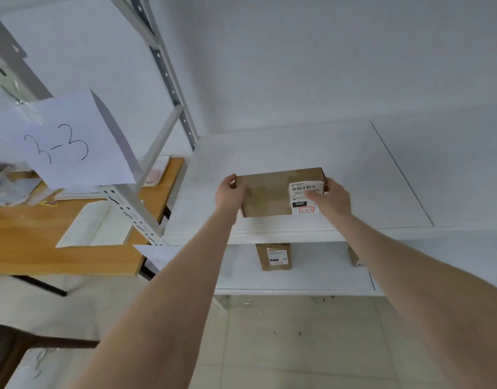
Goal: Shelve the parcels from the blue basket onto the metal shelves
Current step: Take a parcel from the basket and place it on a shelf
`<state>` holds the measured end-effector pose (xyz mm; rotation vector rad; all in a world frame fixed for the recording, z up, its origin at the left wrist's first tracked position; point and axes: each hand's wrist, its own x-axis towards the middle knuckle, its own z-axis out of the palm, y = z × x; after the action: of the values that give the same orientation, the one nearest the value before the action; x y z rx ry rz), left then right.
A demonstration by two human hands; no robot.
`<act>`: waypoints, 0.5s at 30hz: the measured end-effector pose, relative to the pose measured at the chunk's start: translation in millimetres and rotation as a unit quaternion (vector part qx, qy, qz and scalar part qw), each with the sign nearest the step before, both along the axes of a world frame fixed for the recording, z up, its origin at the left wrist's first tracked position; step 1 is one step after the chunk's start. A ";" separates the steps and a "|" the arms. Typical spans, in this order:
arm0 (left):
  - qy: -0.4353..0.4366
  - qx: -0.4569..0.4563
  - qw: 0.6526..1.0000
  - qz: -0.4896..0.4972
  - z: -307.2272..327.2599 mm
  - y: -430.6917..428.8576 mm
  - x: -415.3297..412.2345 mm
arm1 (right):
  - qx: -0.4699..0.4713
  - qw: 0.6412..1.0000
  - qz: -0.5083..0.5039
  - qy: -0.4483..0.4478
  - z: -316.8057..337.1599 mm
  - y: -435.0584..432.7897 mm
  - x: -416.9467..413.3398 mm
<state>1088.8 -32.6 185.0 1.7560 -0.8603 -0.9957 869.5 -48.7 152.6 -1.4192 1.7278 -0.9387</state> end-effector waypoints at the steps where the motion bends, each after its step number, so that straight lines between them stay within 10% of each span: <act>1: -0.002 -0.001 1.000 -0.002 -3.8 1.6 -1.3 | -0.002 1.000 0.000 0.013 -2.4 2.3 -0.8; 15: -0.071 0.014 0.997 -0.005 -16.2 20.2 -1.4 | 0.007 0.999 0.010 0.031 -13.7 28.3 0.4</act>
<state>1087.5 -12.4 168.8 1.8643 -0.9497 -0.9018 869.9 -20.5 138.8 -1.4692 1.7587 -0.8779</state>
